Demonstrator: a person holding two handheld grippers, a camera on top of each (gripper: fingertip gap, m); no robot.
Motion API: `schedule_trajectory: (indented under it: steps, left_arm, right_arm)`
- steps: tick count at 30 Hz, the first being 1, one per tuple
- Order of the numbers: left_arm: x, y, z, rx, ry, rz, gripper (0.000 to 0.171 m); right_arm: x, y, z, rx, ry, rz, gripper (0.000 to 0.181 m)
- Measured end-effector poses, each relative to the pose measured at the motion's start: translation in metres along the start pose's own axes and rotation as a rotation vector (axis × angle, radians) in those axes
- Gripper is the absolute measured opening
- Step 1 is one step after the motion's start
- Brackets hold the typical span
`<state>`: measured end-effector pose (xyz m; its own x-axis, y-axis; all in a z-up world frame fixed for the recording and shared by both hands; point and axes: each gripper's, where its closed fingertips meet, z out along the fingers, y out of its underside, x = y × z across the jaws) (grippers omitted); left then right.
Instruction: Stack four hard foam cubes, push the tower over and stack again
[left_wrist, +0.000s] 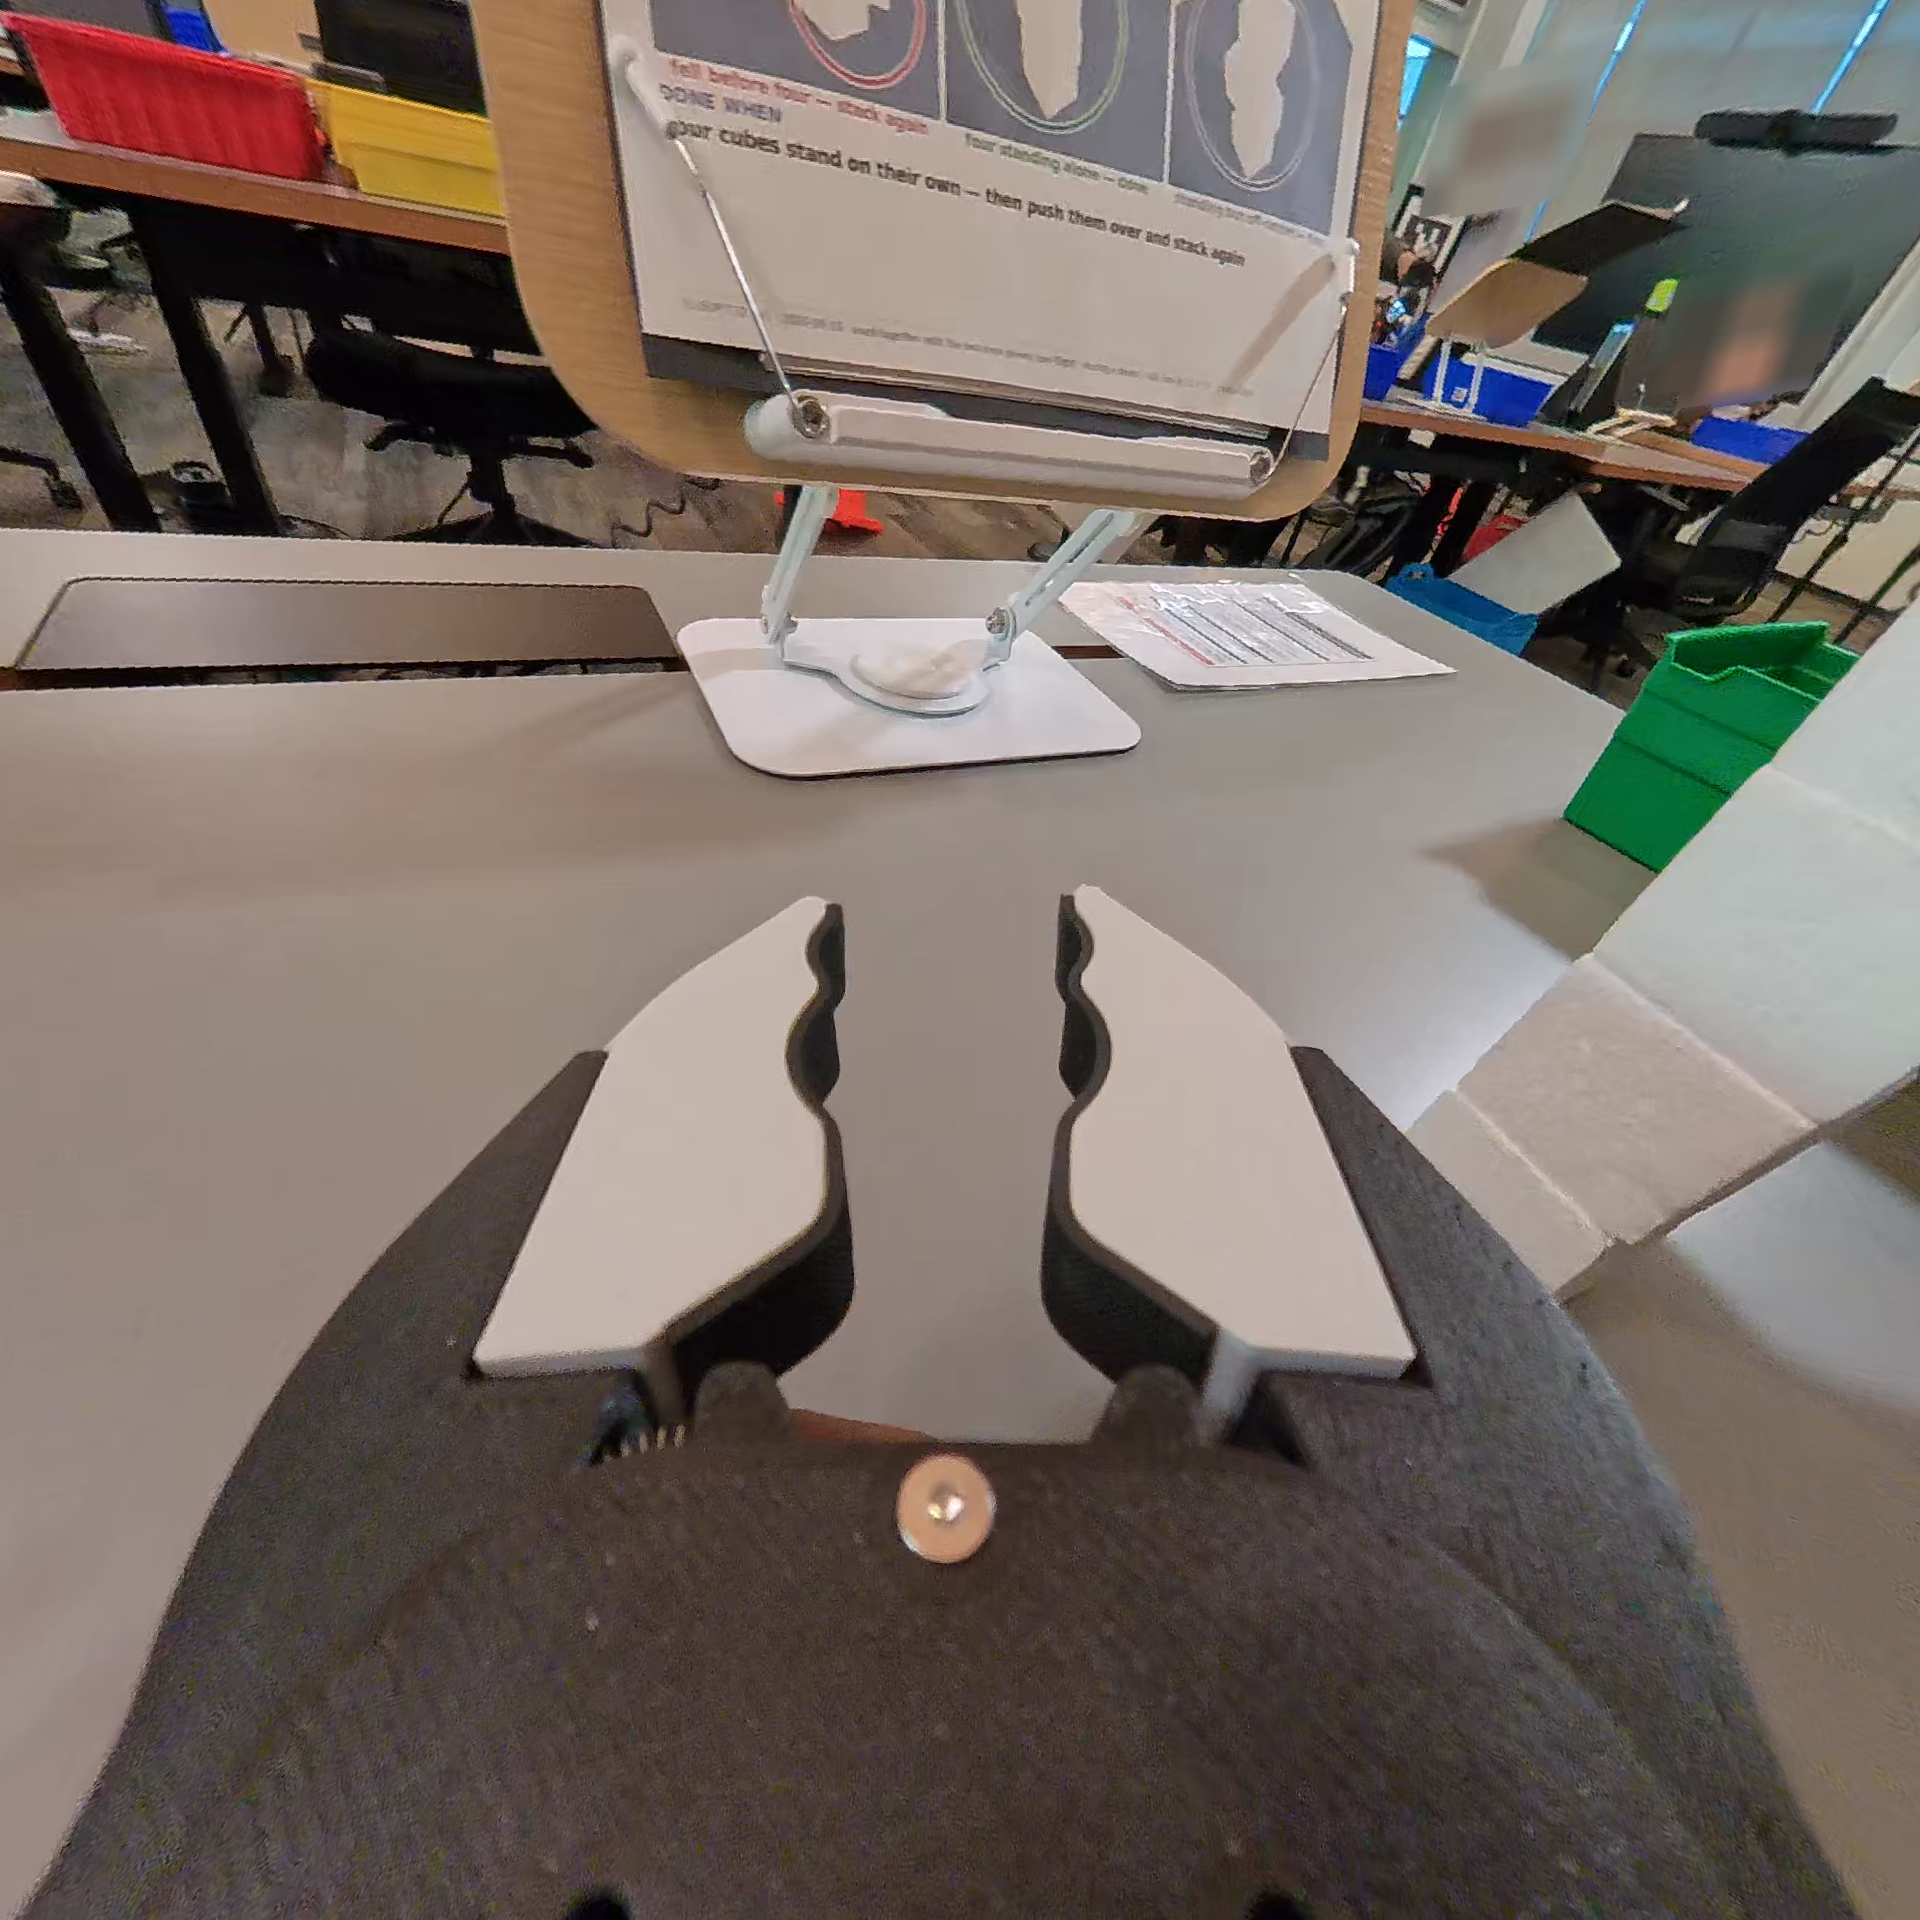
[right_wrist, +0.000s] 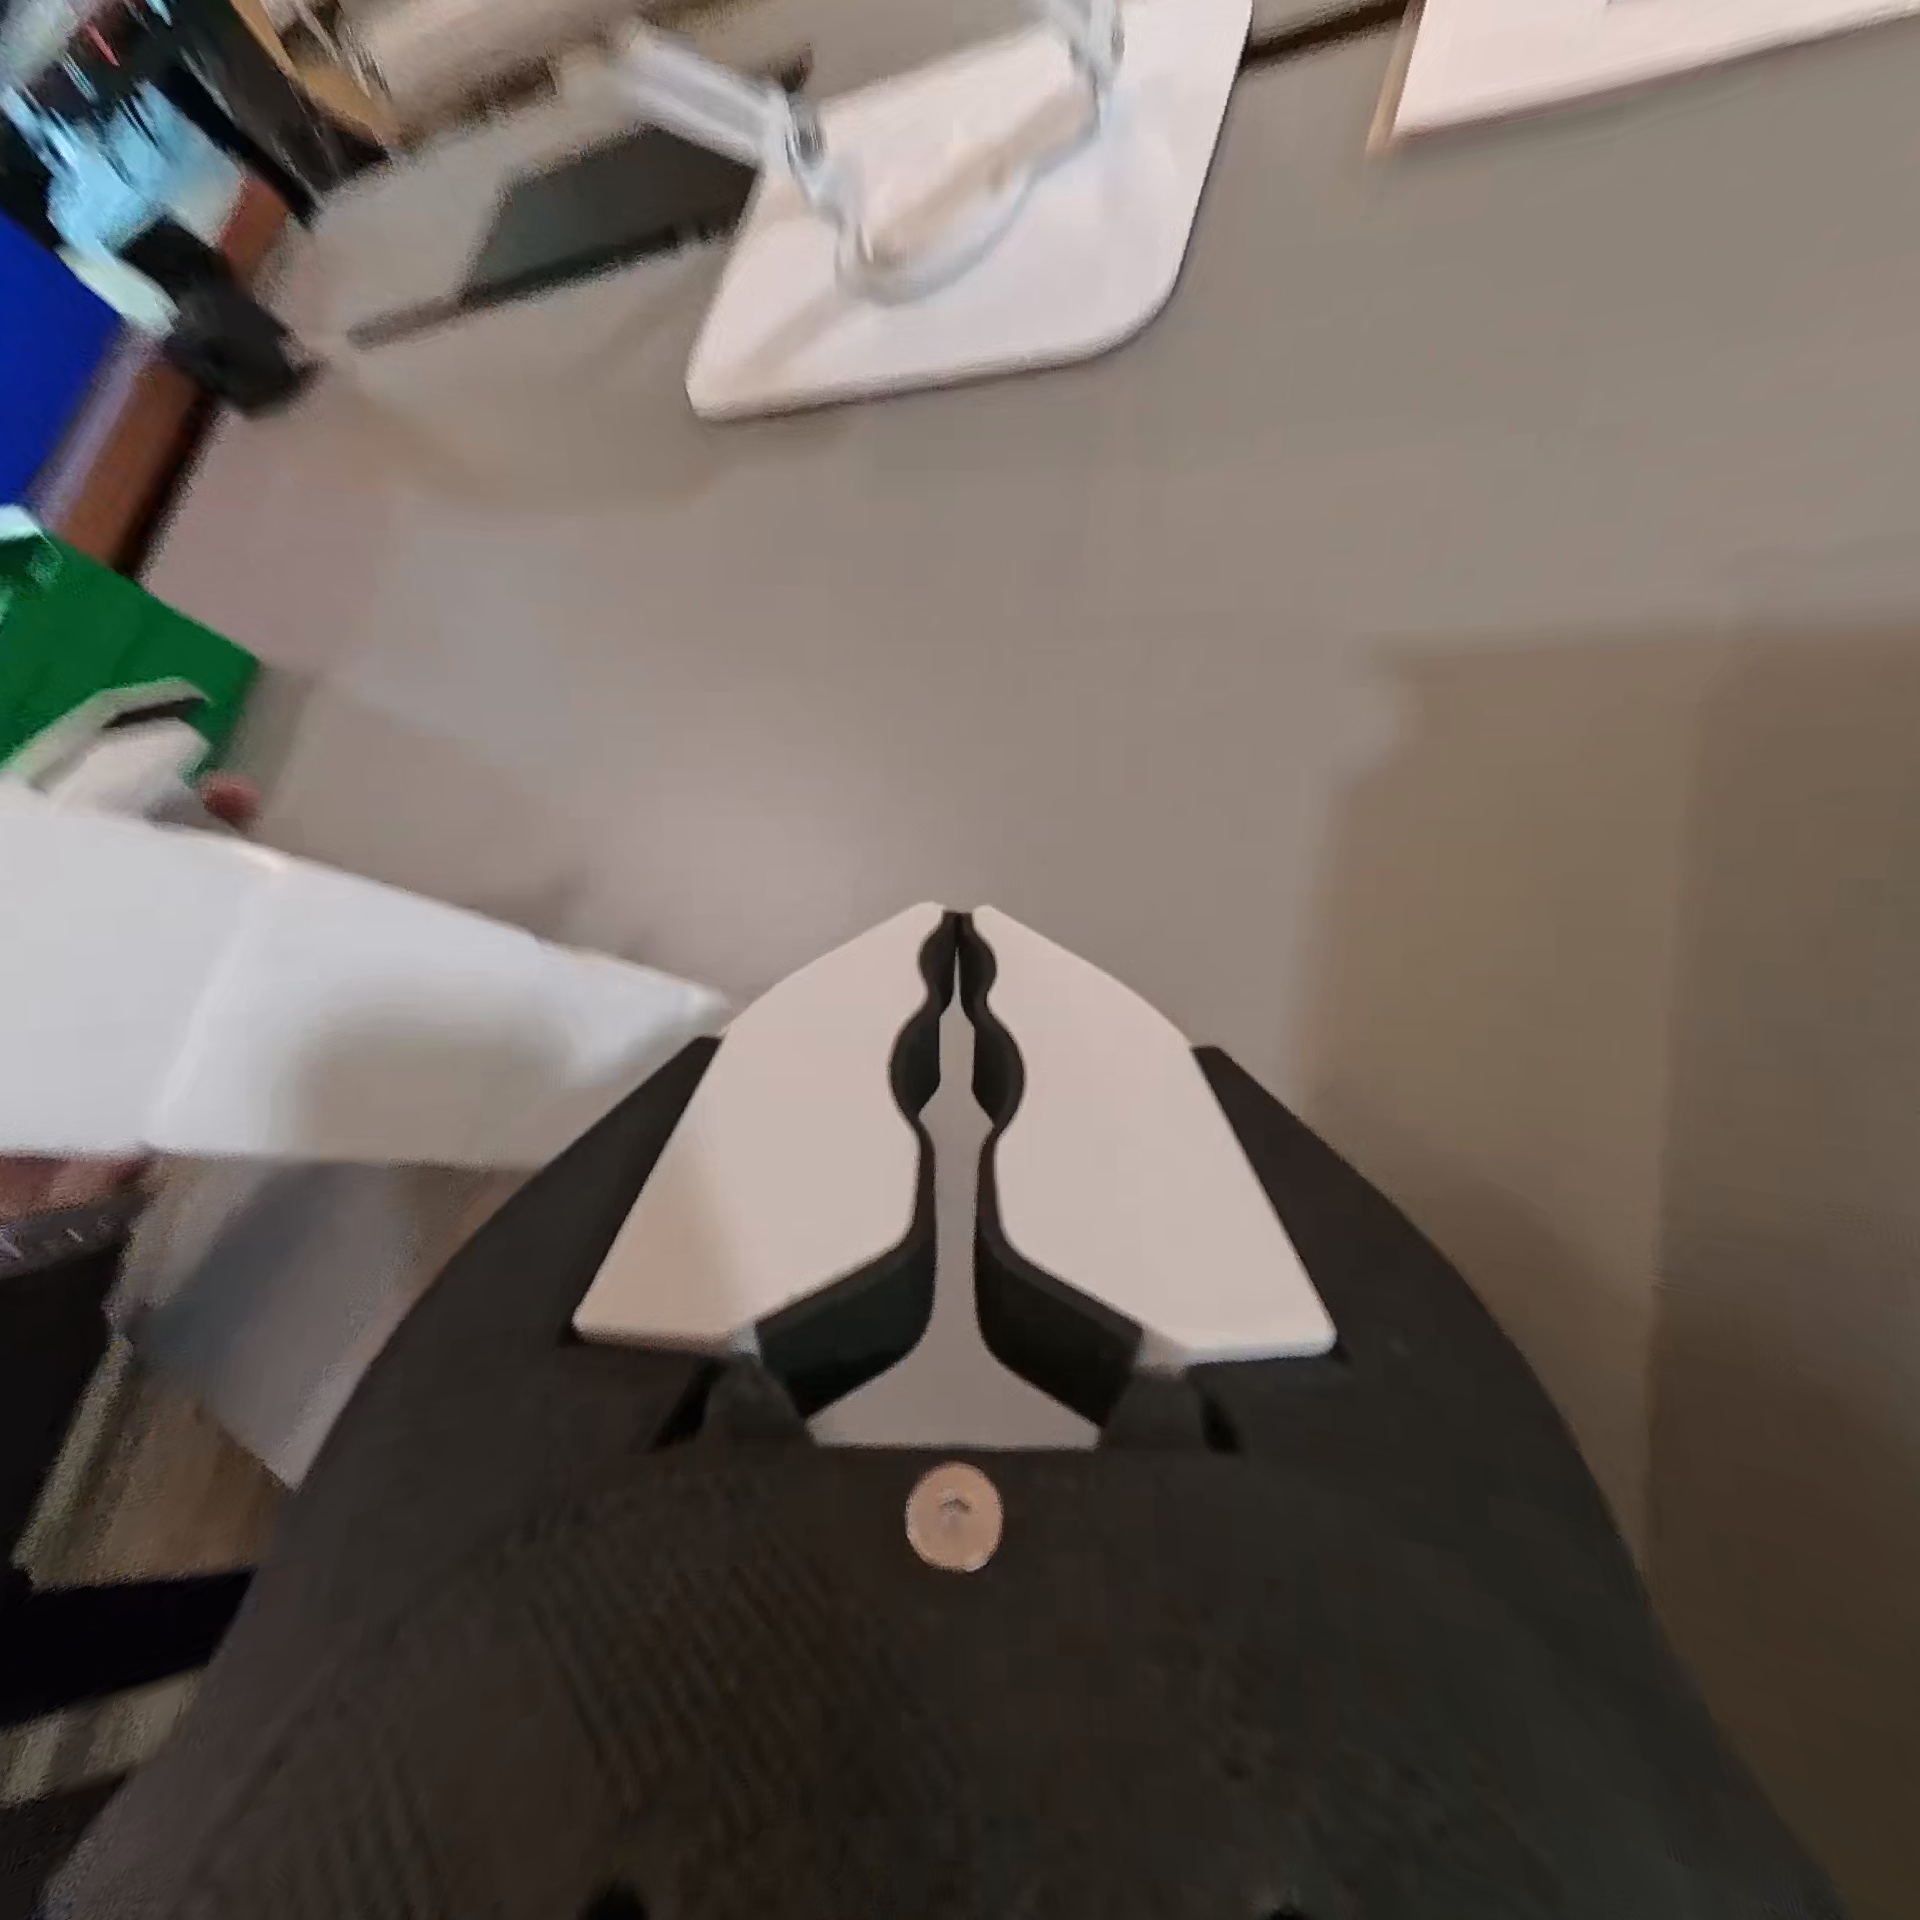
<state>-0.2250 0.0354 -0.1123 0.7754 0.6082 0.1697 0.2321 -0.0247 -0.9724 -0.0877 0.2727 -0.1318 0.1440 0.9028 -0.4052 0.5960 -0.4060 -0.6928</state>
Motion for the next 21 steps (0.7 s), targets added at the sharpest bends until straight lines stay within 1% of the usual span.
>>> schedule_trajectory:
  steps: [3, 5, 6, 8, 11, 13, 14, 15, 16, 17, 18, 19, 21]
  left_arm:
    - [-0.004, -0.001, -0.007, 0.007, -0.011, -0.013, 0.039]
    - [-0.006, 0.000, -0.010, 0.004, -0.019, -0.014, 0.039]
    - [-0.007, 0.001, -0.012, 0.002, -0.029, -0.007, 0.039]
    - [-0.011, 0.000, -0.016, 0.006, -0.055, 0.029, 0.039]
    - [-0.019, -0.005, -0.024, 0.025, -0.111, 0.093, 0.039]
    - [-0.028, -0.010, -0.031, 0.051, -0.169, 0.122, 0.040]
    - [-0.035, -0.015, -0.036, 0.074, -0.212, 0.135, 0.041]
    - [-0.043, -0.022, -0.042, 0.105, -0.264, 0.149, 0.042]
    - [-0.054, -0.030, -0.050, 0.145, -0.325, 0.159, 0.042]
    - [-0.065, -0.040, -0.061, 0.195, -0.390, 0.161, 0.042]
    - [-0.076, -0.050, -0.073, 0.250, -0.452, 0.150, 0.042]
    - [-0.087, -0.059, -0.086, 0.306, -0.509, 0.125, 0.042]
    - [-0.103, -0.072, -0.109, 0.402, -0.585, 0.071, 0.041]
  right_arm:
    - [0.014, 0.044, 0.002, -0.232, 0.088, -0.084, 0.000]
    - [0.022, 0.064, 0.001, -0.361, 0.152, -0.125, 0.000]
    - [0.020, 0.070, 0.001, -0.408, 0.150, -0.107, 0.000]
    - [0.013, 0.081, 0.004, -0.484, 0.144, -0.051, 0.000]
    - [0.012, 0.079, 0.015, -0.506, 0.252, -0.021, 0.000]
    - [-0.012, 0.069, 0.022, -0.486, 0.241, -0.029, 0.000]
    - [-0.032, 0.062, 0.025, -0.474, 0.210, -0.065, 0.000]
    - [-0.059, 0.058, 0.028, -0.468, 0.146, -0.102, 0.000]
    - [-0.093, 0.055, 0.029, -0.463, 0.042, -0.104, 0.001]
    - [-0.126, 0.054, 0.028, -0.465, -0.071, -0.082, 0.001]
    - [-0.150, 0.051, 0.027, -0.462, -0.139, -0.066, 0.001]
    - [-0.160, 0.047, 0.028, -0.442, -0.145, -0.084, 0.001]
    - [-0.158, 0.036, 0.032, -0.386, -0.084, -0.177, 0.000]
